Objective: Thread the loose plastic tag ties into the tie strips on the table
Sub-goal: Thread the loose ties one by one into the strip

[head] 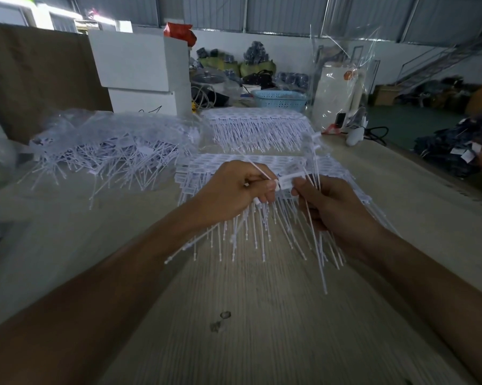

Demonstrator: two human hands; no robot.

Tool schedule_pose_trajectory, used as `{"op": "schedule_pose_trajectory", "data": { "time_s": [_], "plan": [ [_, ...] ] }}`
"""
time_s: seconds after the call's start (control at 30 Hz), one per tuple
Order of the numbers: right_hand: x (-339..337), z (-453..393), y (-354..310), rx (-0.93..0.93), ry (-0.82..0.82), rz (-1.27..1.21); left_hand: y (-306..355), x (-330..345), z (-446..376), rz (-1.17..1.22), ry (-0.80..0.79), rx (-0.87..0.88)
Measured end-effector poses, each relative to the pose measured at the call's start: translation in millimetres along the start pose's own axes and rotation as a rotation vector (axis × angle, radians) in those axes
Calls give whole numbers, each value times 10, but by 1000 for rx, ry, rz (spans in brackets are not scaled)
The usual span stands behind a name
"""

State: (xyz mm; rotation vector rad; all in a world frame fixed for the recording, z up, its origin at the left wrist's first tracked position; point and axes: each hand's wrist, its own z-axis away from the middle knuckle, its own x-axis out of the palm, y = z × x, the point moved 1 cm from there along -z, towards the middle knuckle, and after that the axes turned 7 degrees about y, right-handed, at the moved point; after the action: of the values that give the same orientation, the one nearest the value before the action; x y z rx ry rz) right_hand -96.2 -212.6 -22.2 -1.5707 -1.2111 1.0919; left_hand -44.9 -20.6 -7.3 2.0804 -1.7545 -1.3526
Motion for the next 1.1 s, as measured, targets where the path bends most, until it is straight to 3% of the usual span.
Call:
{"op": "schedule_pose_trajectory", "data": {
  "time_s": [0.33,0.57,0.9,1.1],
  "plan": [
    [32,16,-31,97,-48,-15,-13,36,-16,-61,111,-47],
    [30,10,-5,164,-40,-131,-2,47,43,-351,35,141],
    [33,29,-27,216,-86,-75,45,48,22,-270,135,102],
    [29,-2,0,267,57,-237,94,88,40,-292,115,203]
  ]
}}
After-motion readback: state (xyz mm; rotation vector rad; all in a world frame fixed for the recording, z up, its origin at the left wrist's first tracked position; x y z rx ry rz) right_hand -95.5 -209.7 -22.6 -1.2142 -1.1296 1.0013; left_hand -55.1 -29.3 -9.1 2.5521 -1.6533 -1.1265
